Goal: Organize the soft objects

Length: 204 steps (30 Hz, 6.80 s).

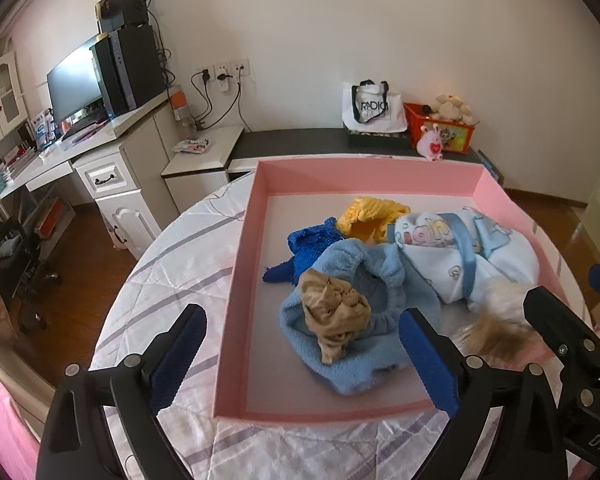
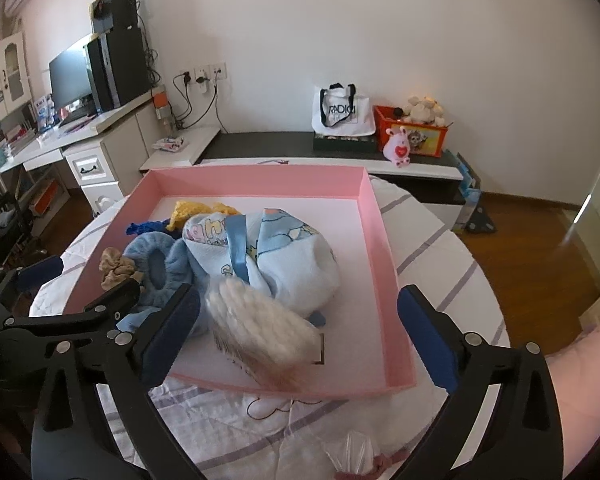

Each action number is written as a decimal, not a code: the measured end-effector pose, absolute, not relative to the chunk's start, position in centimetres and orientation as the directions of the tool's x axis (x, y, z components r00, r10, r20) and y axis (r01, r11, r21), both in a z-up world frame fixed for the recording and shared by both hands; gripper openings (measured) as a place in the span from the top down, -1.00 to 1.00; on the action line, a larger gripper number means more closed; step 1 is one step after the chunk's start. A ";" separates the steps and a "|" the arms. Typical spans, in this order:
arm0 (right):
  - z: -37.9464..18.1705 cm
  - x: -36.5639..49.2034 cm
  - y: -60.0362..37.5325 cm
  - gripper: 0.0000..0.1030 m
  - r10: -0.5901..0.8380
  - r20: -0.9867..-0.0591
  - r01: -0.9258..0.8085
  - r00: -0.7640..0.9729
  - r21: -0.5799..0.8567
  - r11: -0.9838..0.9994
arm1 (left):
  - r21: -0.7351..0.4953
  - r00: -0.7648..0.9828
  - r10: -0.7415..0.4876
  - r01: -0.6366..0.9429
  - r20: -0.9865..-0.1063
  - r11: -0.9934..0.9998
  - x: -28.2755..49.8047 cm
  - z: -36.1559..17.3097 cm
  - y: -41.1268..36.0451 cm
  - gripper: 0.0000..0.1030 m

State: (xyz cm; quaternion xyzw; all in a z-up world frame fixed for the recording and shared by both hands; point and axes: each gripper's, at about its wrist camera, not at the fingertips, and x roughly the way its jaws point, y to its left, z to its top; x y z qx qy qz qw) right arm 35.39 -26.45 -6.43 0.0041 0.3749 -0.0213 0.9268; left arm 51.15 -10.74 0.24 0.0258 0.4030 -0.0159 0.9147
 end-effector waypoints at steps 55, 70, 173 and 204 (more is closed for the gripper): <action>6.8 12.7 -23.4 -1.00 -0.043 -0.305 0.019 0.951 -0.080 0.997 | -0.015 0.931 -0.023 0.019 -0.365 1.000 21.6 12.1 -9.7 -1.00; 8.7 9.0 -23.3 -1.00 -0.040 -0.210 0.025 0.977 -0.073 0.997 | 0.014 0.969 0.017 -0.014 -0.247 1.000 16.8 12.3 -10.2 -1.00; -11.0 24.5 -31.8 -1.00 -0.128 -0.785 0.200 0.606 -0.006 0.980 | -0.060 0.575 -0.140 0.155 -0.806 0.986 38.4 -5.3 -15.5 0.70; -9.6 24.3 -29.8 0.30 -0.022 -0.756 0.128 0.654 0.082 0.988 | -0.062 0.634 -0.122 0.115 -0.764 0.991 37.6 -1.9 -13.4 0.70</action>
